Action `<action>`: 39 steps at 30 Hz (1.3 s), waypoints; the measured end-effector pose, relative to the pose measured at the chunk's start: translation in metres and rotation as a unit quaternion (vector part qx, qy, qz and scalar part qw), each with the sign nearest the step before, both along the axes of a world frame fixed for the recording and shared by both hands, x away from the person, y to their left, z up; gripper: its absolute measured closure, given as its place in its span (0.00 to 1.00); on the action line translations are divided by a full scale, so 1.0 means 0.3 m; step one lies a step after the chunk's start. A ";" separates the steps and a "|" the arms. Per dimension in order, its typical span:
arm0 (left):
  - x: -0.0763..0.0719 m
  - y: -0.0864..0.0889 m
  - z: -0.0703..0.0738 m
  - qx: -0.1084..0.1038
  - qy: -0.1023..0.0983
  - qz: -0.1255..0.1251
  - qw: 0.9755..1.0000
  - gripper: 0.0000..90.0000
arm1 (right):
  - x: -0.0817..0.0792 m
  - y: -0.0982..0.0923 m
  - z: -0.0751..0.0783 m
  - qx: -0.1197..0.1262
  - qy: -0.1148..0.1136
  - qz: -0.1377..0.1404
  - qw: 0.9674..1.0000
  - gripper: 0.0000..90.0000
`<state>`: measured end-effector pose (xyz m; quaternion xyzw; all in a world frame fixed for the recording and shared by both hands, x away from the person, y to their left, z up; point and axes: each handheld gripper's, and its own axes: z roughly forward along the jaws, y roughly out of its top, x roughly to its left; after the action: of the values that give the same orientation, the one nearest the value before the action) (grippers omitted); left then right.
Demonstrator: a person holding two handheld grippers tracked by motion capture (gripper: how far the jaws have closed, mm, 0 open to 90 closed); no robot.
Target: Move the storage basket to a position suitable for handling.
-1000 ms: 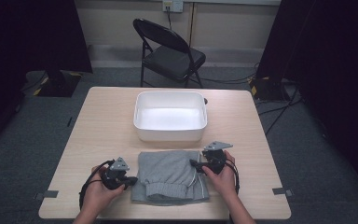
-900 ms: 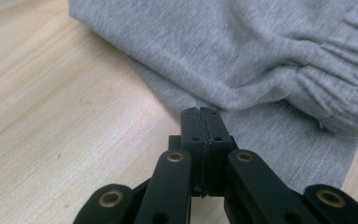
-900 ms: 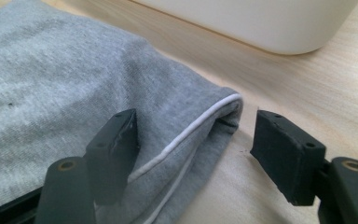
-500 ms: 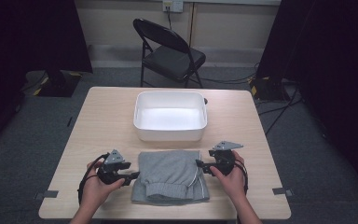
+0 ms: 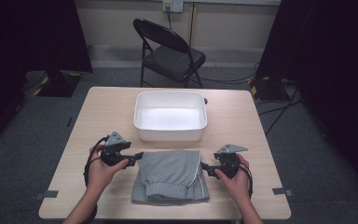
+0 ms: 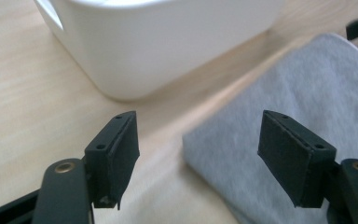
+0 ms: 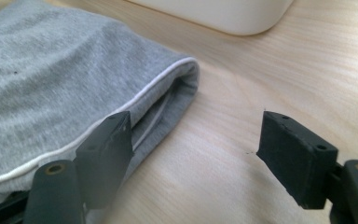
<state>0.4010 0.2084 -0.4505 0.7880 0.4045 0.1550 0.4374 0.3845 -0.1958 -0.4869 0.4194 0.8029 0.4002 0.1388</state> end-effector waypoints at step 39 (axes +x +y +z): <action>0.290 -0.046 0.081 0.052 0.018 0.111 0.992 0.72 | -0.041 -0.027 -0.047 -0.042 -0.017 0.024 0.999 0.24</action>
<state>0.4880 0.1946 -0.4261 0.7628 0.4886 0.2091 0.3684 0.3723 -0.2039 -0.5010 0.3868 0.8265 0.3762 0.1604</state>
